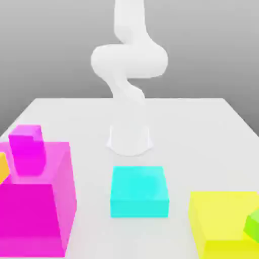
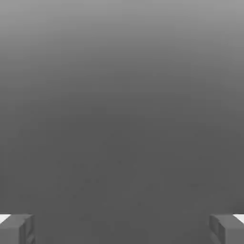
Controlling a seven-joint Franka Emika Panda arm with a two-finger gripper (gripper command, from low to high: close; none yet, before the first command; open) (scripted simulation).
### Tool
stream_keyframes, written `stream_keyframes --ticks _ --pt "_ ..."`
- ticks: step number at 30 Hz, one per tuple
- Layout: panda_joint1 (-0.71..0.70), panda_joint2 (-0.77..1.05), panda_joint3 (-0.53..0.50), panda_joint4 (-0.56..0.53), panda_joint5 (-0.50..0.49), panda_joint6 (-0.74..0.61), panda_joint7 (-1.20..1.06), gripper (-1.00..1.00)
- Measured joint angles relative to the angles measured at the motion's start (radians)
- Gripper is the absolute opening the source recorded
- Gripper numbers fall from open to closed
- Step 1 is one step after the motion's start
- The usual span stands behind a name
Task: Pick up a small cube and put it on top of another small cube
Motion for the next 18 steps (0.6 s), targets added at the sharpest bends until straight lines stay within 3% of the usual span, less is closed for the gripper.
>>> stream_keyframes --ticks 10,18 --pt "-0.001 0.275 -0.255 0.006 -0.051 0.047 -0.369 0.00" --pt "-0.020 0.510 -0.479 0.004 -0.023 0.085 -0.723 0.00"
